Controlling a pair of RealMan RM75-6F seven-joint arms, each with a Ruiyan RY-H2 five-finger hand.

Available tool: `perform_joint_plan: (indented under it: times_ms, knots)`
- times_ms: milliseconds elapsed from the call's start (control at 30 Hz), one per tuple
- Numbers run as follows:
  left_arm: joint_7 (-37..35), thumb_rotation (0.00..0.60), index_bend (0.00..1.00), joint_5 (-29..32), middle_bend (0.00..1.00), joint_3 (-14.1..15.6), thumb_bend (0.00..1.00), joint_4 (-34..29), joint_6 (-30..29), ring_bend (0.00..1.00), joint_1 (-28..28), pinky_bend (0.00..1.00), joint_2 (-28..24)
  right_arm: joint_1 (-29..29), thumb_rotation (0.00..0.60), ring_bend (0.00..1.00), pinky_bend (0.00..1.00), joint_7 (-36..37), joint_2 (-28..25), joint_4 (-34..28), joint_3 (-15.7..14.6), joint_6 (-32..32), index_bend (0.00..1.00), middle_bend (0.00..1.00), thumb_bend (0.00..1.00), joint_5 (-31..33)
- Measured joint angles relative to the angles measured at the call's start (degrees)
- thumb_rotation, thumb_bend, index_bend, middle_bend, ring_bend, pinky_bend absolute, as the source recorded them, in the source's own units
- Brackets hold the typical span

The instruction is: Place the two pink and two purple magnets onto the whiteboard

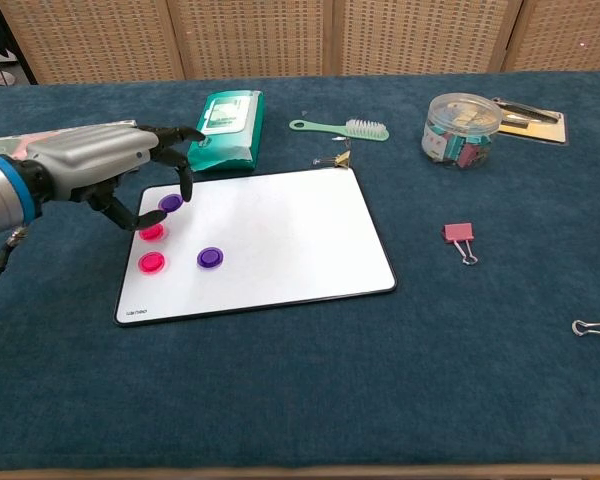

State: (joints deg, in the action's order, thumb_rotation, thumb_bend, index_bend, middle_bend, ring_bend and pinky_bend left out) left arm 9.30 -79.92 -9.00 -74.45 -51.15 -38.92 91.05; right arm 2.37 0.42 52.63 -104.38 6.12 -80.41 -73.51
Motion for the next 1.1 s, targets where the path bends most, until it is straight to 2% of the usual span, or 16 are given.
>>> perform_joint_plan:
  times_ms: [200, 333, 900, 1100]
  knots:
    - [0.2, 0.600, 0.71, 2.7, 0.00, -1.7, 0.43, 4.5, 2.3, 0.00, -2.9, 0.00, 4.3, 0.0, 0.600, 0.00, 0.00, 0.0, 0.1, 0.1, 0.1, 0.1, 0.00, 0.00, 0.00, 0.3]
    - [0.2, 0.600, 0.71, 3.4, 0.00, -1.4, 0.42, 6.0, 2.8, 0.00, -3.6, 0.00, 5.8, 0.0, 0.600, 0.00, 0.00, 0.2, 0.0, 0.1, 0.1, 0.1, 0.00, 0.00, 0.00, 0.4]
    - [-0.9, 0.600, 0.71, 2.7, 0.00, 1.3, 0.42, 5.3, 1.7, 0.00, -3.5, 0.00, 6.3, -0.1, 0.600, 0.00, 0.00, 0.6, -0.3, 0.0, 0.2, 0.0, 0.00, 0.00, 0.00, 0.4]
    - [-1.0, 0.600, 0.71, 3.1, 0.00, 1.3, 0.42, 5.2, 1.3, 0.00, -3.5, 0.00, 6.5, -0.1, 0.600, 0.00, 0.00, 0.7, -0.3, 0.0, 0.1, 0.1, 0.00, 0.00, 0.00, 0.4]
